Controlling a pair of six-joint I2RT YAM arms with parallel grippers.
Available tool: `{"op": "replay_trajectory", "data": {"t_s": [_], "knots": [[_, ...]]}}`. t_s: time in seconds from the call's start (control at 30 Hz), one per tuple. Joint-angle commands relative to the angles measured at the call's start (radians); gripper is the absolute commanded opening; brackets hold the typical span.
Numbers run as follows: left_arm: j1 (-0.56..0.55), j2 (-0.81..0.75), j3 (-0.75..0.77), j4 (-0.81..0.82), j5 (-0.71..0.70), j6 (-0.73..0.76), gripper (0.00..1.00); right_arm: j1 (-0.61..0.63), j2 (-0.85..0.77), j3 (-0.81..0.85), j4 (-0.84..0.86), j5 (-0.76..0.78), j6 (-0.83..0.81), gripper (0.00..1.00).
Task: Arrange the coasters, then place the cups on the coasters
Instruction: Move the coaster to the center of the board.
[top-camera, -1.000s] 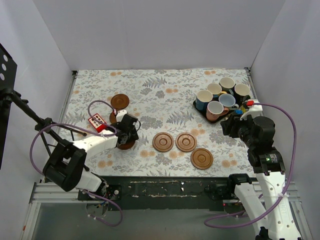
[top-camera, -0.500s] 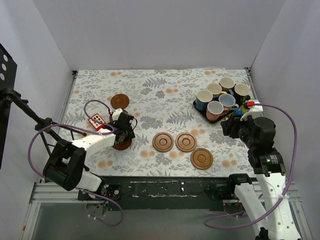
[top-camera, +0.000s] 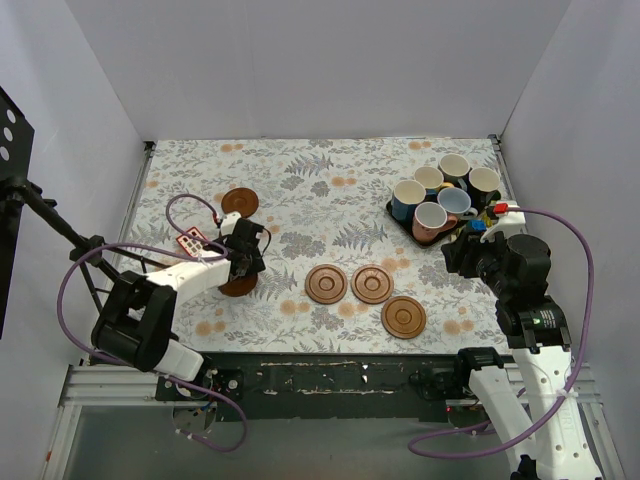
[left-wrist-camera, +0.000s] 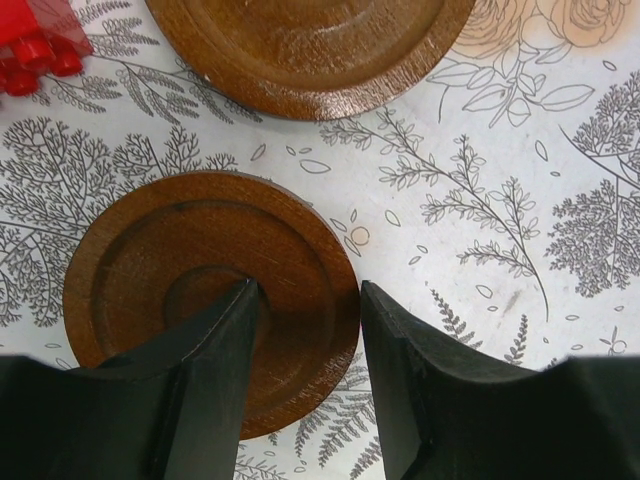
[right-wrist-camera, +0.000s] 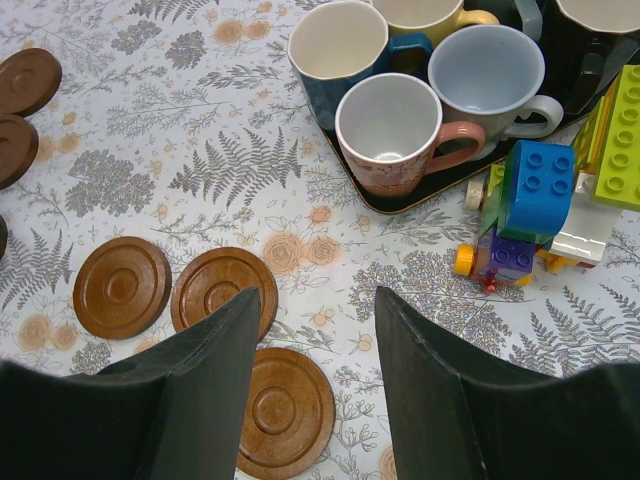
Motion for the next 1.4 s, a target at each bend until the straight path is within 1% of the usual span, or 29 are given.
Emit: {"op": "replay_trajectory", "data": {"t_s": [0.0, 1.37], "knots": [[0.024, 0.045, 0.012, -0.04, -0.047, 0.04, 0.43, 0.0, -0.004, 0.012, 0.016, -0.005, -0.007, 0.58], [0.033, 0.13, 0.066, 0.0, -0.087, 0.102, 0.42, 0.0, -0.015, 0.004, 0.005, 0.014, -0.012, 0.58]]}}
